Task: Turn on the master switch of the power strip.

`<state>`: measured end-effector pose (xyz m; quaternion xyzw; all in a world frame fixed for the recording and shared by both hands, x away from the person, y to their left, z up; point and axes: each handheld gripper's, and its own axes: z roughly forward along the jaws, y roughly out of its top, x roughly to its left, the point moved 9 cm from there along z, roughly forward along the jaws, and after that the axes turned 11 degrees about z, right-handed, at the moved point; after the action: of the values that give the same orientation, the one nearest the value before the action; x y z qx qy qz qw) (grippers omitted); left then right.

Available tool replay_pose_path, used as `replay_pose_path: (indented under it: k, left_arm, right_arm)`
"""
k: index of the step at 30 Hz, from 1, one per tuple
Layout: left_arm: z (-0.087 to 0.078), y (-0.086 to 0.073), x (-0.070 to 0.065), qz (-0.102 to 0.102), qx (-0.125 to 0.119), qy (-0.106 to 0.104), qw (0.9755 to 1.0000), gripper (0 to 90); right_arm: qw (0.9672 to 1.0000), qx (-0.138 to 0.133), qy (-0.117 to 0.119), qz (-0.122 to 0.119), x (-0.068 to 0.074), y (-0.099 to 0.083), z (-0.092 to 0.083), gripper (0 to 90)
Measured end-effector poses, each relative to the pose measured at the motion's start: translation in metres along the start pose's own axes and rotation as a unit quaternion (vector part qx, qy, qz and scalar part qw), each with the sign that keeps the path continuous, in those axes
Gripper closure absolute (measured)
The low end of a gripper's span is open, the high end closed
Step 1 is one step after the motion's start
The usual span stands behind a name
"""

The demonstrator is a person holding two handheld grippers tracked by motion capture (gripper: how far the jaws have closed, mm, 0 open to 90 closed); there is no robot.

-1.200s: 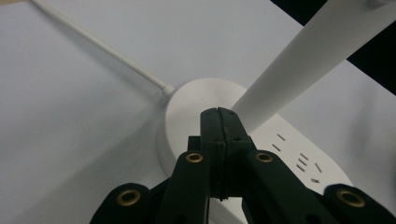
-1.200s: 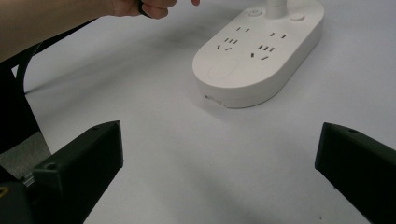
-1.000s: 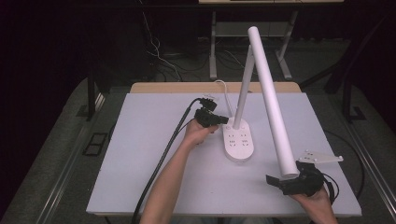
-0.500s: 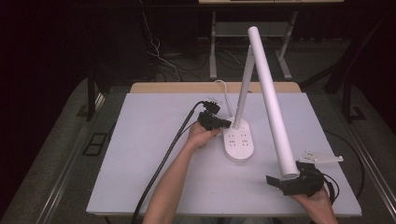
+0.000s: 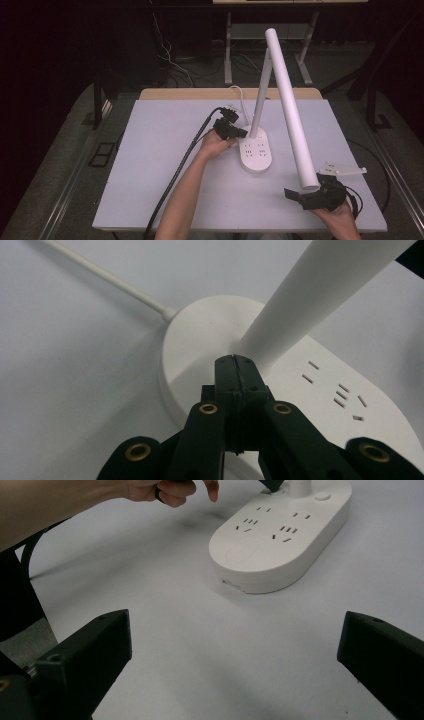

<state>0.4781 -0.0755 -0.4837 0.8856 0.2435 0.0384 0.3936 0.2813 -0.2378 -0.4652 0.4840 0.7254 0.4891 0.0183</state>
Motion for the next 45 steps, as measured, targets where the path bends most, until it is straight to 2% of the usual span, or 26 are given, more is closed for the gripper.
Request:
replay_pose_path:
  k: [5,12,13,15,16,20,23,25,33,35,40,45]
  left_arm:
    - [0.0013,0.0004,-0.0008,0.006,0.004,0.009,0.9999,90.0]
    - [0.0025,0.0007,0.0004,-0.024,0.008,0.001,0.9997,90.0]
    - [0.0022,0.0001,0.0006,-0.020,0.015,0.001,0.9997,90.0]
    - [0.0030,0.0006,-0.0001,-0.023,0.011,0.004,0.9997,90.0]
    - [0.0026,-0.0001,0.0004,-0.019,0.012,0.004,0.9997,90.0]
    - [0.0030,0.0001,0.0003,-0.028,0.008,0.002,0.9996,90.0]
    - [0.0036,-0.0004,-0.0007,-0.014,0.012,0.010,0.9998,90.0]
    - [0.0044,0.0002,-0.0015,-0.013,0.008,0.015,0.9998,90.0]
    - [0.0049,0.0005,-0.0013,-0.019,0.000,0.017,0.9997,90.0]
    - [0.0041,-0.0003,-0.0006,-0.018,0.001,0.014,0.9998,90.0]
    - [0.0020,-0.0020,0.0001,-0.037,-0.016,-0.007,0.9991,90.0]
    - [-0.0016,-0.0011,-0.0006,-0.020,-0.014,-0.006,0.9997,90.0]
  right_arm:
    - [1.0000,-0.002,0.000,0.001,0.0011,0.0004,0.0006,0.4]
    - [1.0000,-0.001,0.000,-0.002,0.0018,0.0003,-0.0001,0.4]
    - [1.0000,0.000,0.000,-0.002,0.0020,0.0002,-0.0001,0.4]
    - [1.0000,-0.002,0.000,-0.001,0.0024,0.0005,0.0003,0.4]
    - [1.0000,-0.002,0.000,-0.004,0.0023,0.0006,0.0005,0.4]
    - [1.0000,0.000,0.000,-0.004,0.0020,0.0002,0.0002,0.4]
    - [1.0000,-0.001,-0.001,0.000,0.0018,0.0005,-0.0002,0.4]
    - [1.0000,-0.002,-0.001,-0.001,0.0015,0.0007,-0.0003,0.4]
    - [1.0000,-0.003,-0.001,0.001,0.0006,0.0006,-0.0012,0.4]
    - [1.0000,-0.003,-0.001,0.003,0.0002,0.0007,-0.0012,0.4]
    - [1.0000,-0.006,-0.001,0.002,-0.0006,0.0009,-0.0020,0.4]
    - [1.0000,-0.005,-0.001,0.003,-0.0009,0.0008,-0.0024,0.4]
